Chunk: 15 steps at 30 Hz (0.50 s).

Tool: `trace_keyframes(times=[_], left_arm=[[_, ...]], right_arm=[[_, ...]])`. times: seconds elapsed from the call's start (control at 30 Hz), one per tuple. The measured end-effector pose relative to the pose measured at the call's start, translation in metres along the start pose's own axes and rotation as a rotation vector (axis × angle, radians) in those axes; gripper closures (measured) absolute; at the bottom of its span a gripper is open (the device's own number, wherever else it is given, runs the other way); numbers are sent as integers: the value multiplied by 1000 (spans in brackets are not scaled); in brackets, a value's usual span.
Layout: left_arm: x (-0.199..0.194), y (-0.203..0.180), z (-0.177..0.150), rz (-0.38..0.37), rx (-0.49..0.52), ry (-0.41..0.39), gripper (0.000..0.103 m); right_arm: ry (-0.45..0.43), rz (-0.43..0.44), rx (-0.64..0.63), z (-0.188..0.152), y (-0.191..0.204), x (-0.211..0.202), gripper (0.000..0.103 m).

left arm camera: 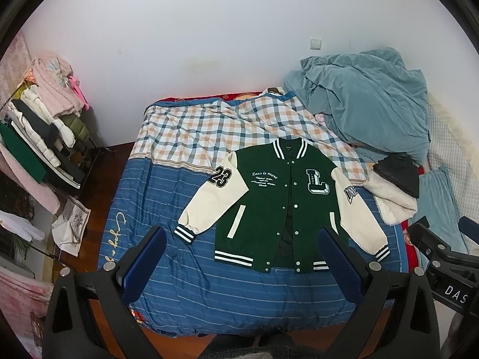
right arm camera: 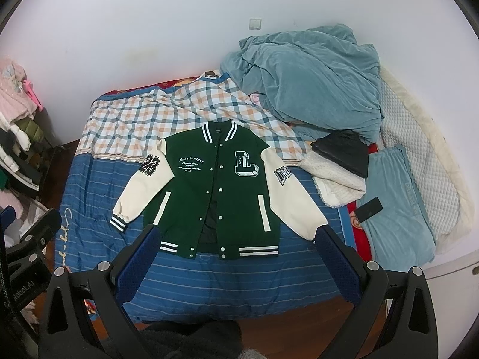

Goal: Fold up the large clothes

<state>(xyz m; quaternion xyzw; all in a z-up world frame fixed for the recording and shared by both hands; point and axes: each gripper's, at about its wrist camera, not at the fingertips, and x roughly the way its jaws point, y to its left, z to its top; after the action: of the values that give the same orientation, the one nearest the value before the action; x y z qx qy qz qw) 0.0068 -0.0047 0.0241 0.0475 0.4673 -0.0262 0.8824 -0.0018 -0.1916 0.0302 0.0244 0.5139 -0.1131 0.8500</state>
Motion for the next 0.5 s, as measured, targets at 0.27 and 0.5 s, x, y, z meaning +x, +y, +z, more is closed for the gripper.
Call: trace_keyframes(times=[0.27, 0.5], left_arm=[[0, -1, -1, 0, 0, -3, 0], [-2, 1, 3, 0, 0, -6, 0]], right_arm=[[-3, 1, 3, 6, 0, -8, 0], [-5, 2, 6, 3, -2, -10, 0]])
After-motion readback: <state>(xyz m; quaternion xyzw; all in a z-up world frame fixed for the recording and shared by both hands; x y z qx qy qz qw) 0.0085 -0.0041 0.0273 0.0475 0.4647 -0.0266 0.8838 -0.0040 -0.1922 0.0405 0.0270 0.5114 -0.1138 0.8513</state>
